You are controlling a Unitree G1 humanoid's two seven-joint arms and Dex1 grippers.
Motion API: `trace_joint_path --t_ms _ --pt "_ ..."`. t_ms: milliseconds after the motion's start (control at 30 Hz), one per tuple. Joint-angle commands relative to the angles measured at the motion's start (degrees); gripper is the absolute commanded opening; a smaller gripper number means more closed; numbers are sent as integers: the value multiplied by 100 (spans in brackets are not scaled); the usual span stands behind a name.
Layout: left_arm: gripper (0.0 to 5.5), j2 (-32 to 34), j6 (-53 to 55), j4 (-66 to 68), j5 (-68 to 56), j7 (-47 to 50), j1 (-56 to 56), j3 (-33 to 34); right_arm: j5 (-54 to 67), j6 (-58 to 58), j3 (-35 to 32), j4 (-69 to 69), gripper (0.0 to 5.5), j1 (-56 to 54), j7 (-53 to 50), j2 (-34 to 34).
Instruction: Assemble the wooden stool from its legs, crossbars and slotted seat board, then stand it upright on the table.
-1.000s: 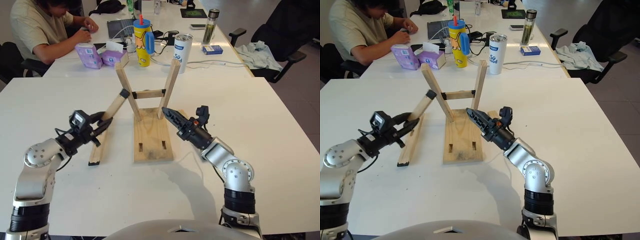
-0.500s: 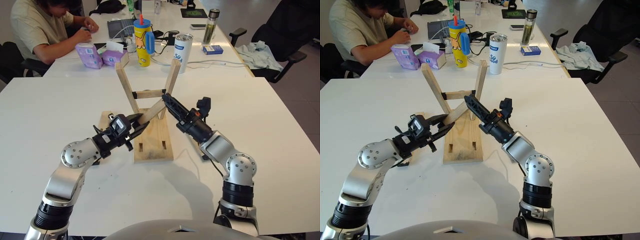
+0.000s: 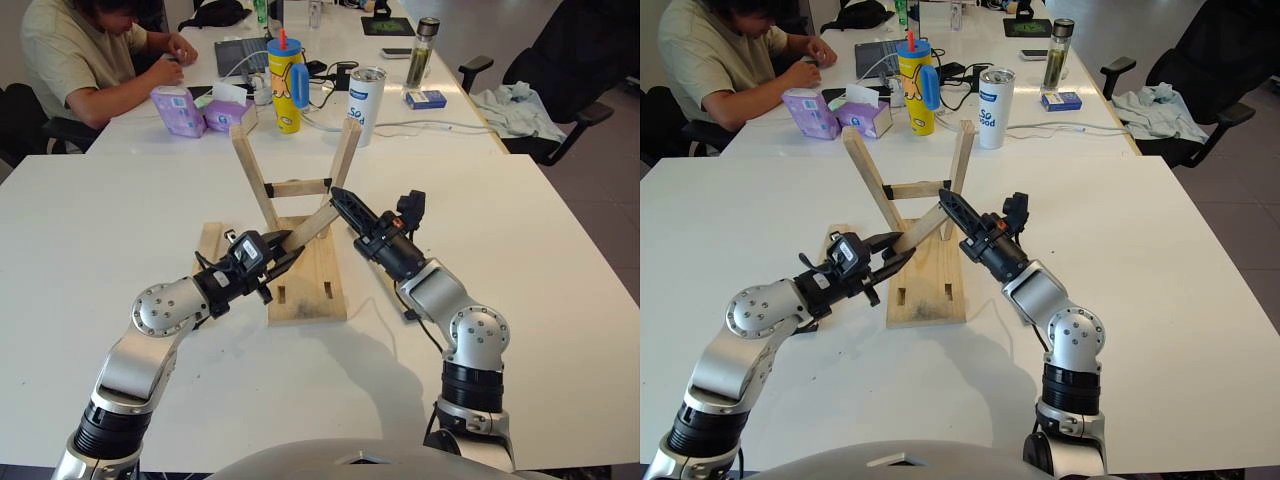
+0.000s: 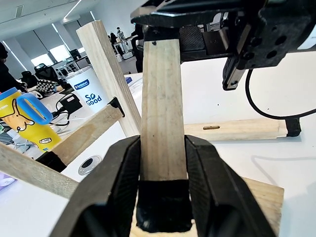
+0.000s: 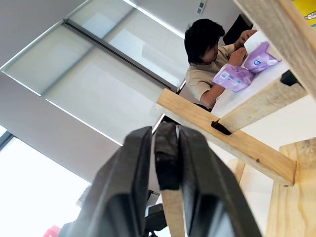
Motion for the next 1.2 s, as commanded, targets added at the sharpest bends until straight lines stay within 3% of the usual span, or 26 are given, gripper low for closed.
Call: trace_joint_path --t_ms 33,167,200,433,633,800,1000,1200 --pt "130 48 63 -14 53 21 -130 -1 -60 4 95 37 46 5 3 -62" --pt "130 -8 141 -4 4 33 -141 -29 -119 -49 82 117 45 -26 20 -121" --pt "166 -58 169 -20 -26 90 -120 10 -131 -64 75 147 45 -40 28 -148" --pt "277 -595 527 -130 -1115 240 -101 484 -379 -193 -219 278 45 -26 107 -674" --pt "279 -673 523 59 -1304 418 -105 712 -827 -248 -902 315 45 125 296 -1790" --pt "279 -656 344 160 -1129 600 143 797 -1584 -524 -842 737 45 45 714 -2339" --pt "279 -713 242 398 -1000 643 2 623 -2613 -1225 -366 1390 45 -215 1059 -2167" --pt "279 -757 255 397 -966 643 36 494 -3025 -1565 -394 1685 45 -353 1255 -2119"
